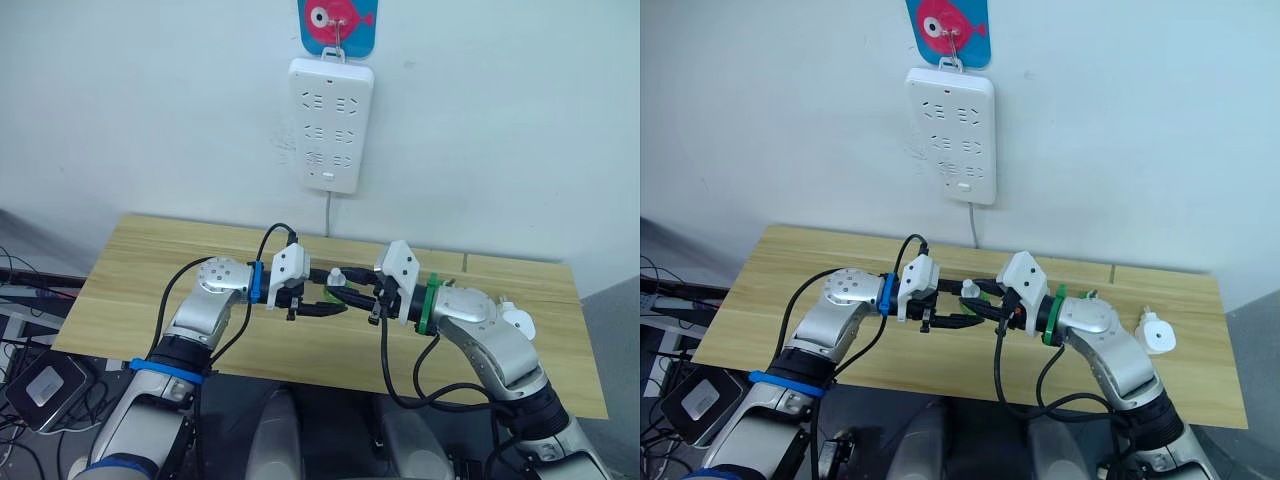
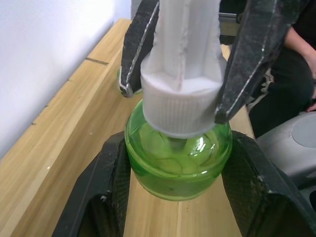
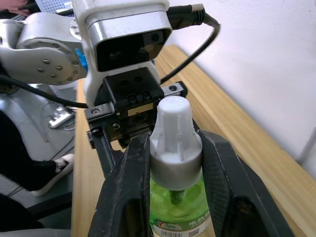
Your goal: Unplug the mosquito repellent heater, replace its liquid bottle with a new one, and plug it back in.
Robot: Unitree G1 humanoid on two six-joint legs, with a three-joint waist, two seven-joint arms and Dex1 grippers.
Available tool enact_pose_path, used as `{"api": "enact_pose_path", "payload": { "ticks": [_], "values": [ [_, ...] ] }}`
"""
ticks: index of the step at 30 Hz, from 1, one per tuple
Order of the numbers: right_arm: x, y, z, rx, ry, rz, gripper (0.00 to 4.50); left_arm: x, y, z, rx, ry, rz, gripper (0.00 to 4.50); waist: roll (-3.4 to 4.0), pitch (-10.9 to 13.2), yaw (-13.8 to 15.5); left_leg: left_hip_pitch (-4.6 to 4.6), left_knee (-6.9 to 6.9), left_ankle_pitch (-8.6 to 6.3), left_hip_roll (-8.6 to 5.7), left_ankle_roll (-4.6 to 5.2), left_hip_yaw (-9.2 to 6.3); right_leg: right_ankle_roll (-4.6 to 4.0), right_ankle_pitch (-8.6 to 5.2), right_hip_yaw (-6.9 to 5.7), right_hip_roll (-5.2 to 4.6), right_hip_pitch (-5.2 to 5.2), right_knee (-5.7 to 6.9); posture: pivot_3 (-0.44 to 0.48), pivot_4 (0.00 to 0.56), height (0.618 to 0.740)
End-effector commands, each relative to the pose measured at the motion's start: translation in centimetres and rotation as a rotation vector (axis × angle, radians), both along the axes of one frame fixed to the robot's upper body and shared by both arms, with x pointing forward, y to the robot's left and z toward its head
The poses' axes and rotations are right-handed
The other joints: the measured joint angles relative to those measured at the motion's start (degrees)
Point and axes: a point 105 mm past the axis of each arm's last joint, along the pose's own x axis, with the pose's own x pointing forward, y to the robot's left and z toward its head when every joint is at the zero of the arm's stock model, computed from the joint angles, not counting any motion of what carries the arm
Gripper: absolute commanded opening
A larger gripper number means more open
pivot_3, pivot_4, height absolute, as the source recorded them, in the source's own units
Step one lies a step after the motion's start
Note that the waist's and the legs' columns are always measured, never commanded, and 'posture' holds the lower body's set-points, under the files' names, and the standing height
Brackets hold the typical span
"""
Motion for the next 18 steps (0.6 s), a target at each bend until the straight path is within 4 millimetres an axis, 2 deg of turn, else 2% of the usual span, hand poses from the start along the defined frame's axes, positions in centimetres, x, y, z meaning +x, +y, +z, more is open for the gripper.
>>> {"api": "enact_pose_path", "payload": {
  "ticks": [1,4,8,12,15,18],
  "values": [
    [-1.7,0.8,1.6,-0.005,-0.045,0.304,1.05,-1.8,-0.7,-0.1,0.02,-0.016,-0.112,2.23,0.01,0.0,0.0,0.01,0.01,0.0,0.0,0.0,0.02,0.0,0.0,0.01,0.0,0.0,0.0,-0.014,0.299,0.74],
    [-1.0,0.9,1.4,-0.076,-0.043,0.501,1.05,-3.2,-0.7,-0.4,0.046,-0.007,-0.183,2.23,-0.01,0.0,-0.2,0.04,0.02,0.0,0.01,0.01,0.0,0.0,0.0,-0.02,0.01,0.02,0.04,0.018,0.296,0.74],
    [0.3,1.8,0.8,-0.174,-0.079,0.68,1.05,-4.8,-0.7,-0.7,0.069,-0.003,-0.238,2.23,0.01,0.0,-0.3,0.21,-0.04,0.0,0.13,0.02,0.04,-0.07,0.04,0.01,0.11,0.06,0.08,0.086,0.286,0.74],
    [0.9,1.9,0.6,-0.209,-0.095,0.735,1.05,-5.5,-0.8,-0.7,0.068,0.0,-0.24,2.23,0.02,0.0,1.2,0.22,-0.14,0.0,0.09,0.02,0.02,-0.08,0.03,-0.02,0.07,0.05,0.03,0.11,0.29,0.74],
    [1.4,1.3,1.0,-0.209,-0.083,0.729,2.02,-5.4,-0.6,-0.8,0.068,0.003,-0.225,2.23,0.07,0.1,2.0,0.18,-0.12,0.0,0.06,0.01,0.02,-0.08,0.03,-0.04,0.0,0.05,0.01,0.104,0.293,0.74],
    [2.0,-0.2,1.1,-0.234,-0.068,0.697,3.14,-5.0,-0.4,-0.8,0.065,0.003,-0.199,2.23,0.07,0.1,2.8,0.18,-0.03,0.01,0.03,0.0,0.03,-0.08,0.03,-0.02,-0.03,0.09,0.02,0.086,0.29,0.74]
  ]
}}
